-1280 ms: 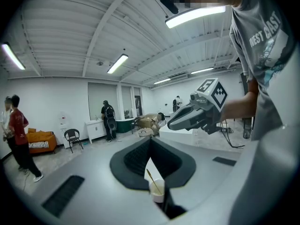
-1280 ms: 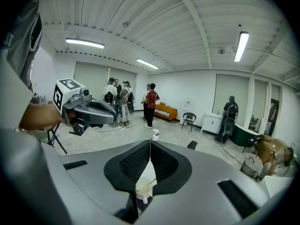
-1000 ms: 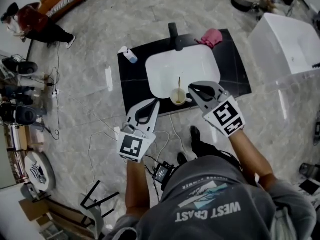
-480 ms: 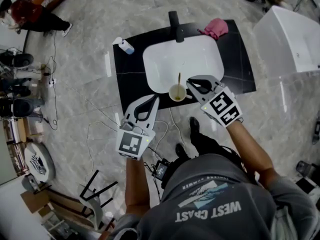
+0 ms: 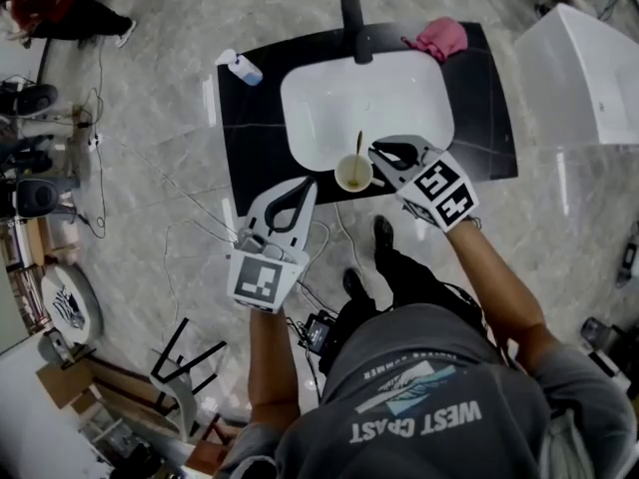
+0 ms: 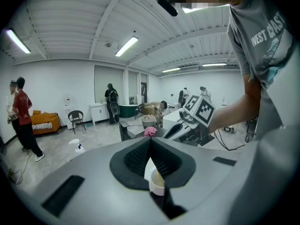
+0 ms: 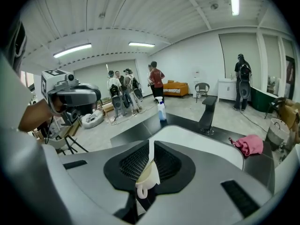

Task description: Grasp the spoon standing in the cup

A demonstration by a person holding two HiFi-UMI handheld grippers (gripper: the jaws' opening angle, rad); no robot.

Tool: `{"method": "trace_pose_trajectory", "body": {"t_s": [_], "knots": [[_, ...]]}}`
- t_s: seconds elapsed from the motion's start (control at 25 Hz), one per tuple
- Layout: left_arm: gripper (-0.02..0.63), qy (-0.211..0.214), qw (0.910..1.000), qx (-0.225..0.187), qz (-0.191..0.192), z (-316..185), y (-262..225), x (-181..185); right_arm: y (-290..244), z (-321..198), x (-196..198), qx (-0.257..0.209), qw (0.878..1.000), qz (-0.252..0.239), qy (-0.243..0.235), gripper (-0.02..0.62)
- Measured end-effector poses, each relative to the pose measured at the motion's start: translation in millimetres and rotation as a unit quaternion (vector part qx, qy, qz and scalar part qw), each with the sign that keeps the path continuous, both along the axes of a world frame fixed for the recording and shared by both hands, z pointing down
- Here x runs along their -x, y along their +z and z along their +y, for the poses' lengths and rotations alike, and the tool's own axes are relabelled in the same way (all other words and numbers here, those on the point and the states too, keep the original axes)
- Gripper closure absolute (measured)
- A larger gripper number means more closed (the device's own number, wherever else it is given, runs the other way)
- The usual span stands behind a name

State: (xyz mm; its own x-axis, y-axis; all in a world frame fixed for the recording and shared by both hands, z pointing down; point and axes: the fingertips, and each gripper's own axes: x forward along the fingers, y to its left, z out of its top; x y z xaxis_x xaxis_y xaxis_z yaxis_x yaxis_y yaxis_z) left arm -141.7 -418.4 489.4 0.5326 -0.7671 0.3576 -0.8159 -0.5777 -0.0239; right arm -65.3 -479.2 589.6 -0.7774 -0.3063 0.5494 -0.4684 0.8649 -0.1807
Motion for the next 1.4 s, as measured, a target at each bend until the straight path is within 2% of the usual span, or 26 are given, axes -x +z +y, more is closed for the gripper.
{"method": "trace_pose_trajectory", "body": {"t_s": [0.08, 0.16, 0.36, 0.52, 1.2, 1.4], "knots": [[0.604, -0.002, 1.0000, 0.003, 0.002, -1, 4, 0, 10, -2, -1, 0.012, 1.000, 0.008, 0.001, 0.547], [0.604, -0.005, 0.9999, 0.007, 0.006, -2, 8, 0, 20, -2, -2, 0.028, 1.000, 0.013, -0.001, 0.491], [0.604, -0.007, 0.9999, 0.013, 0.008, -3, 18, 0, 44, -2, 2, 0.067, 0.998, 0.010, 0.007, 0.478], [0.604, -0.010, 0.9997, 0.020, 0.011, -3, 26, 3, 65, -4, 5, 0.092, 0.996, 0.016, 0.015, 0.445], [0.604, -0.021, 0.9988, 0.040, 0.017, -6, 49, 9, 99, -7, 26, 0.127, 0.992, 0.018, -0.007, 0.445], [0.604, -0.025, 0.9986, 0.042, 0.017, -7, 51, 11, 97, -6, 30, 0.116, 0.993, 0.020, -0.021, 0.518]]}}
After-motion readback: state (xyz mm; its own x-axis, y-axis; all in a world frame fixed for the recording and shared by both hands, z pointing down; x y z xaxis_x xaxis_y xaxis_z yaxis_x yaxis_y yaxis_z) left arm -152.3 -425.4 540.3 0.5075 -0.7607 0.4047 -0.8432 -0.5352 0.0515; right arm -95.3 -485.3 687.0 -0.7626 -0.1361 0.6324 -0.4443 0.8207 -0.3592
